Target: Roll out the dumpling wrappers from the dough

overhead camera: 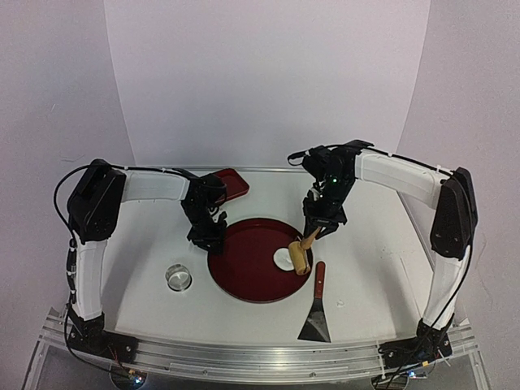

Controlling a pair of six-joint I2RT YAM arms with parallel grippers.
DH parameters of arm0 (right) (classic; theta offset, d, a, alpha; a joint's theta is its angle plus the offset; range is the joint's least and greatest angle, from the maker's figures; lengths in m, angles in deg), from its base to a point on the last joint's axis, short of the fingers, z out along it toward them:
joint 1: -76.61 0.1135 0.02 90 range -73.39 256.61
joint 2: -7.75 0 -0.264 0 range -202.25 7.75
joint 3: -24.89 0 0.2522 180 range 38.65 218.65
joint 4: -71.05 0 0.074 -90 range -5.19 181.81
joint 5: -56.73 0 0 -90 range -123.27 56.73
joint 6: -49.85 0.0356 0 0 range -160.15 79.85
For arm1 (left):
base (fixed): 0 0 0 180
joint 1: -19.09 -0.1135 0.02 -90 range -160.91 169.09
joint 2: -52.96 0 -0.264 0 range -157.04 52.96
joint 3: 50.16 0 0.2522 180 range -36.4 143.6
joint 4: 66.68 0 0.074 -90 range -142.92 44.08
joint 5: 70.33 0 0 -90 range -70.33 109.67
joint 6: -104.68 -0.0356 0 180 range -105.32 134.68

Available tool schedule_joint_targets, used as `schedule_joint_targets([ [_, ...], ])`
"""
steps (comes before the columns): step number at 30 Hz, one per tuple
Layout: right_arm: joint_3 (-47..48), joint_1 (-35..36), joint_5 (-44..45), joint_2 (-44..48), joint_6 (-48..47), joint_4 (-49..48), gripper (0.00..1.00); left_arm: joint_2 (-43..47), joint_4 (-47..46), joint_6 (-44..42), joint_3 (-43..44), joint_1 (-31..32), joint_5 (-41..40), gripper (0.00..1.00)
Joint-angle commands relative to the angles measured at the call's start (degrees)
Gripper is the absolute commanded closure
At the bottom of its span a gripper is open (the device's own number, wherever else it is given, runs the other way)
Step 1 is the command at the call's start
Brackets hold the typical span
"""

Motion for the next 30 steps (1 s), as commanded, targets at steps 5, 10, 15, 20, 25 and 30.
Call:
schedule_joint_targets([
  [5, 1.3, -0.3, 0.3, -7.1, -3.1, -0.2, 1.0, -2.2, 1.6, 0.9, 3.6, 0.2, -0.6, 0.91],
  [10, 1.2, -0.3, 0.7, -9.5, -4.3, -0.5, 1.0, -3.7, 2.0, 1.8, 4.1, 0.2, -0.2, 0.92],
  [15, 0.0, 0.1, 0.4, -11.1, -4.5, -1.9, 1.0, -5.9, 2.7, 2.0, 5.1, 0.2, 0.4, 0.92],
  [20, -0.3, 0.7, 0.6, -11.9, -4.9, -2.8, 1.0, -6.0, 4.6, 2.6, 8.2, 0.3, -0.1, 0.93],
  [25, 2.3, 0.7, 1.3, -10.7, -5.2, -2.0, 1.0, -2.2, 8.4, 2.9, 12.7, 0.3, -1.0, 0.85],
  [30, 7.8, 0.7, 0.0, -10.2, -6.2, 0.3, 1.0, 1.3, 12.1, 2.7, 17.3, 0.3, -4.8, 0.53],
])
